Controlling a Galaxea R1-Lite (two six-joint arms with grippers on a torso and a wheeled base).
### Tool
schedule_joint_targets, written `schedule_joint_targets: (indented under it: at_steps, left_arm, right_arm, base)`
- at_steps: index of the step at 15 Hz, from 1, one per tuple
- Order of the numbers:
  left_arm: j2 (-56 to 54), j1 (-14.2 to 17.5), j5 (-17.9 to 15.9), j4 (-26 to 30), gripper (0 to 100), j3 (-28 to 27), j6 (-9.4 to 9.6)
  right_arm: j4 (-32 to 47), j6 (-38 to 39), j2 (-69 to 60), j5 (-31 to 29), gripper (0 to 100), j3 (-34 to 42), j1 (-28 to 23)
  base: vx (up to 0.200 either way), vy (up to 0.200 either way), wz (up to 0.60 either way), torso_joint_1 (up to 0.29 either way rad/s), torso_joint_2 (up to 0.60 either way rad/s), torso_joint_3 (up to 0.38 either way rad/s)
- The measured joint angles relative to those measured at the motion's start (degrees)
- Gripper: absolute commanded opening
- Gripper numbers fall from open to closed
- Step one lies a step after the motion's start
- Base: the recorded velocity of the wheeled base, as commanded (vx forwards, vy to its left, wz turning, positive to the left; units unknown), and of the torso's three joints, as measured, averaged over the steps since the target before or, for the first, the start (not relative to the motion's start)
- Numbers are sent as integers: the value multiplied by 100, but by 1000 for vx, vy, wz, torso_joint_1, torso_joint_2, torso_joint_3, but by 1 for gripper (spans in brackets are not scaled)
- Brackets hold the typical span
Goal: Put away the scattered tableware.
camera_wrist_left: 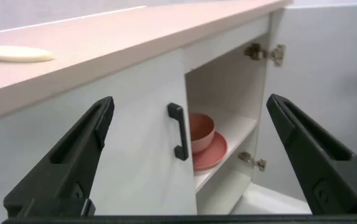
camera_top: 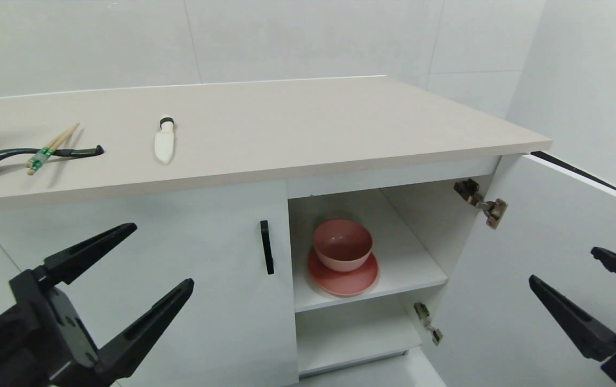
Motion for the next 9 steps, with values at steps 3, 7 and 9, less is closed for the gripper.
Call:
schedule_joint_targets:
  at_steps: [3, 7, 9]
  left_arm:
    - [-566, 24, 285, 638, 100, 0, -332]
    - [-1685, 494, 308, 1804, 100, 0, -466]
    - [-2428, 763, 308, 2393, 100, 0, -482]
  right_arm:
    - [1107, -22, -944, 10, 100, -5, -544]
    - [2916, 130, -2365, 21, 100, -368, -855]
    - [4052, 240, -3029, 24, 100, -702, -1302]
  base:
    - [0, 0, 0, 0, 0, 0]
    - [0, 0, 0, 0, 0, 0]
    - [0, 0, 0, 0, 0, 0]
